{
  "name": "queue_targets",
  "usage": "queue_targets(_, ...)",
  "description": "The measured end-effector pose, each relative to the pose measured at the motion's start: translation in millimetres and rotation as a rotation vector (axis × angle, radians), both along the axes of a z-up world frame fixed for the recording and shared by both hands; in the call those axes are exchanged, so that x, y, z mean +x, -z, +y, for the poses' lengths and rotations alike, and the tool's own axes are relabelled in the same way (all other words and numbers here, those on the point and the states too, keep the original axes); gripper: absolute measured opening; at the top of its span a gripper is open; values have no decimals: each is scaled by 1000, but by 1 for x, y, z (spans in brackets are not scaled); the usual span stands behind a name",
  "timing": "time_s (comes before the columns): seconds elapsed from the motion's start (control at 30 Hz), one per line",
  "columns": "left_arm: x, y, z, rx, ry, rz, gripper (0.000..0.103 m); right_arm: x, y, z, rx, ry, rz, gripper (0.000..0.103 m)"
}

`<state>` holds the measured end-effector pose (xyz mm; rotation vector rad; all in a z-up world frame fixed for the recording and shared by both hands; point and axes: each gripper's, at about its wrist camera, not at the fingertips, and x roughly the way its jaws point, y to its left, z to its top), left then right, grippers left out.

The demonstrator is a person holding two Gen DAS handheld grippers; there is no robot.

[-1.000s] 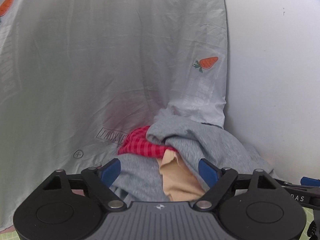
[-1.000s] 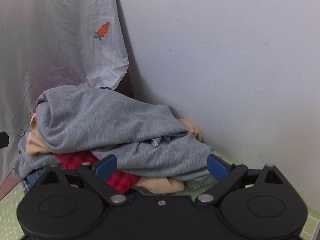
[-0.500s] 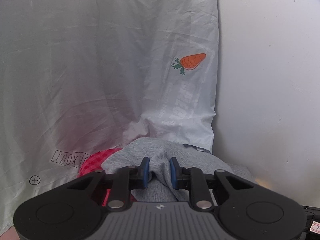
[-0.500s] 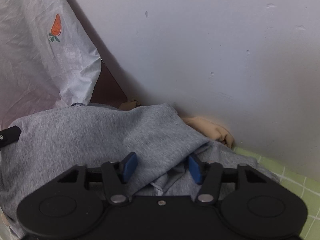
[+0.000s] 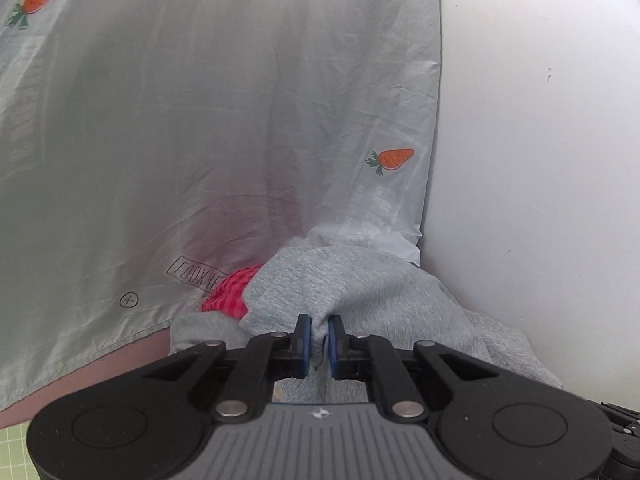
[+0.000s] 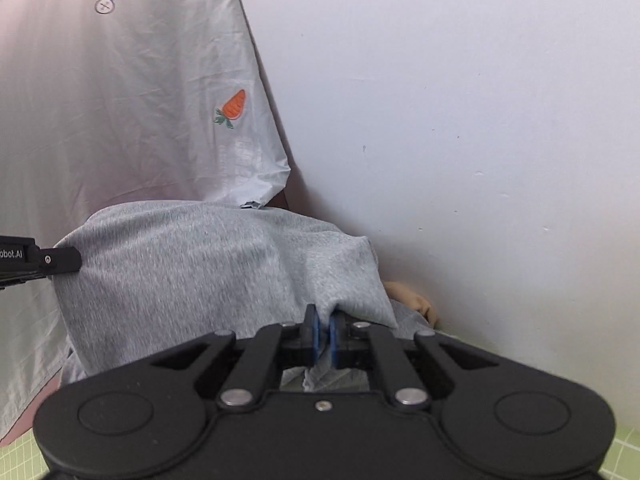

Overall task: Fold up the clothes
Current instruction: 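Pull the grey sweatpants out of the heap onto the open mat with both grippers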

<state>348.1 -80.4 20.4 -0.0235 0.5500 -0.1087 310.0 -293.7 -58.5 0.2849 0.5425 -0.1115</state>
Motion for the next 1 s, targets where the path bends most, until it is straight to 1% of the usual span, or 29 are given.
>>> queue_targets(0.1,-41,-2,9,-23,-31,8,10,-33,-11,13,4,-31,-14,5)
queue_targets(0.27,-111,4,43,-60,-101,46,10,-91,-23,36,0,-101,-29,5)
queue_targets(0.37,-154,15,73,-63,-149,79,10,-124,-29,55,-10,-142,-32,5)
queue_targets(0.47,-196,29,110,-73,-193,129,10,-154,-31,73,-17,-173,-17,5)
queue_targets(0.57,-240,43,149,-80,-243,170,9,-185,-22,103,-18,-207,13,5)
queue_targets(0.63,-273,52,181,-74,-286,194,5,-203,-12,128,-11,-234,42,5)
queue_targets(0.73,-322,66,245,-79,-381,231,2,-228,5,170,10,-285,90,5)
queue_targets(0.77,-339,71,270,-68,-429,236,0,-236,11,187,17,-307,105,5)
queue_targets(0.83,-368,77,310,-34,-515,240,0,-251,20,223,23,-362,129,5)
queue_targets(0.87,-383,82,339,-52,-564,247,0,-259,24,243,16,-394,139,5)
queue_targets(0.93,-407,87,379,-77,-633,261,0,-274,31,282,4,-458,159,5)
queue_targets(1.0,-429,92,410,-91,-687,277,0,-290,39,315,2,-508,178,5)
